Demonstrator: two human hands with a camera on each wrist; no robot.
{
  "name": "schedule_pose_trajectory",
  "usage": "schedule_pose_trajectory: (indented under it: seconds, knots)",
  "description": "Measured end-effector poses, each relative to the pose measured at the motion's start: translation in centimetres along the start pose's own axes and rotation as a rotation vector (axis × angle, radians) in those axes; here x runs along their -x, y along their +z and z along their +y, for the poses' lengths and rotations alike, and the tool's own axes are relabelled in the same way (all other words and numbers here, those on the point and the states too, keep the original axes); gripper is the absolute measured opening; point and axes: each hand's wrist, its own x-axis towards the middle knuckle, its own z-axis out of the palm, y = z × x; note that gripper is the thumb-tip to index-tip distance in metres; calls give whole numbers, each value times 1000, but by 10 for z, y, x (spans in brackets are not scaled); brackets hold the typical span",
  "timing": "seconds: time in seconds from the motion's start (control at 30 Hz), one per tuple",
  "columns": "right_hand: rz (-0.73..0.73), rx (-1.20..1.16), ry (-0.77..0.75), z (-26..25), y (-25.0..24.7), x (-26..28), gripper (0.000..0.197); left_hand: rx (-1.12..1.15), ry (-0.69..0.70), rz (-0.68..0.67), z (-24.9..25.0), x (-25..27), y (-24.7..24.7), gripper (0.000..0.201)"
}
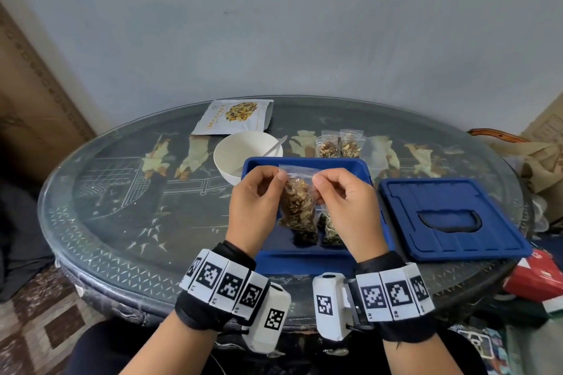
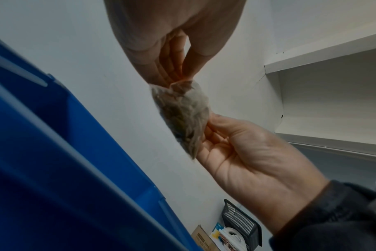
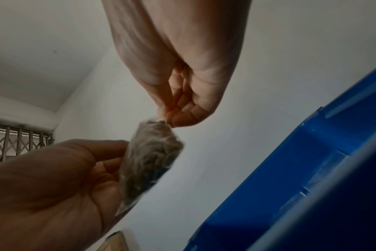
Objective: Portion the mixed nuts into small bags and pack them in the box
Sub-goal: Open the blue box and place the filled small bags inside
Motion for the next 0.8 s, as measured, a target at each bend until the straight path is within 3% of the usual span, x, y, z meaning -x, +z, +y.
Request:
schedule_pose_trajectory:
  seconds: [0.1,0.33,0.63,0.8]
  knots:
    - [28,59,-46,0,2,1,11,-5,15,-8,3,2,1,12]
    - [-63,-36,2,-1,-1,5,7,35,-131,-187,6,-2,-12,8]
    - [-192,-53,6,-1,-3,5,10,-279,92,-134,1,2,-14,18]
    - [-193,-17,-19,0,-8,5,12,-182,27,-257,8,0,-17,12]
